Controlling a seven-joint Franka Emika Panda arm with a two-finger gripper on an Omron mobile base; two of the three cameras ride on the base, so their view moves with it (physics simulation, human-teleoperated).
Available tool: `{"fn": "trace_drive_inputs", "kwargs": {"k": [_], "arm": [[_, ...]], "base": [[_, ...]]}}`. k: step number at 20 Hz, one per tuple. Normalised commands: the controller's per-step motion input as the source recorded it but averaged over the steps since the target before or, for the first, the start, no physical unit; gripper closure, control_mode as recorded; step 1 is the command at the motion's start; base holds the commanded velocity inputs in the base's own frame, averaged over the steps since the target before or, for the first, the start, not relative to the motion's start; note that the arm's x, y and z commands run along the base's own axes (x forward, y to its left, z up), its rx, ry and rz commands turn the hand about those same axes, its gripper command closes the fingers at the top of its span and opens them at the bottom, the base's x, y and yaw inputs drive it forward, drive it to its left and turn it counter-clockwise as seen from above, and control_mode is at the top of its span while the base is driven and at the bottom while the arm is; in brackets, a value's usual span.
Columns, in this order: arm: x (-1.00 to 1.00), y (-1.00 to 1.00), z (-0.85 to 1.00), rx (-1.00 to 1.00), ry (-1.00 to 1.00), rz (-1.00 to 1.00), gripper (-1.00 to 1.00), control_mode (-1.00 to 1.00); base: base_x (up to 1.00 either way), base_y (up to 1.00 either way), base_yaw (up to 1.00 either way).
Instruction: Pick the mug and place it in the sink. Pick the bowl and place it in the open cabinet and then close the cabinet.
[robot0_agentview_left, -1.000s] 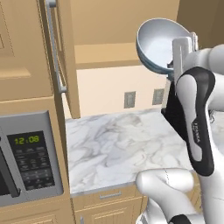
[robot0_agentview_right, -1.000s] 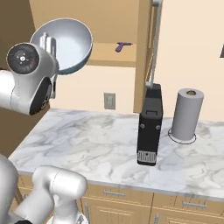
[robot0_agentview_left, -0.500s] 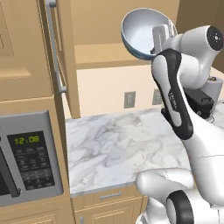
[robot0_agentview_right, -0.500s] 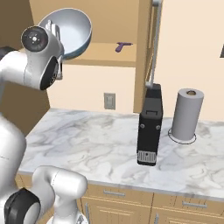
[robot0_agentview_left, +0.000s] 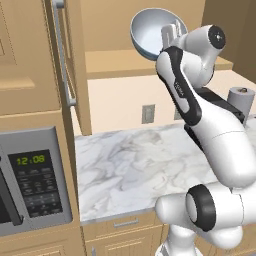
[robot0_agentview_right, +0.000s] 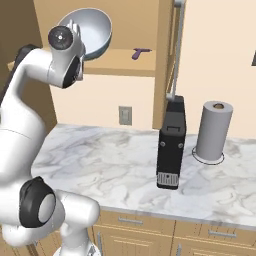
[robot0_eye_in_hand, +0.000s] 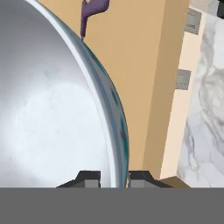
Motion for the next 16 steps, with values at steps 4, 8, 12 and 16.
{"fn": "trace_drive_inputs", "kwargs": {"k": [4,8,12,16], "arm": [[0.77,0.00,0.00,0.00,0.00,0.00,1.00,-1.00],[0.54,0.00,-0.02,0.00,0.00,0.00,1.00,-1.00],[0.59,0.00,-0.03,0.00,0.01,0.00,1.00,-1.00],[0.48,0.00,-0.06,0.00,0.03,0.00,1.00,-1.00]], "base": [[0.00,0.00,0.00],[0.00,0.00,0.00],[0.00,0.00,0.00],[0.00,0.00,0.00]]}}
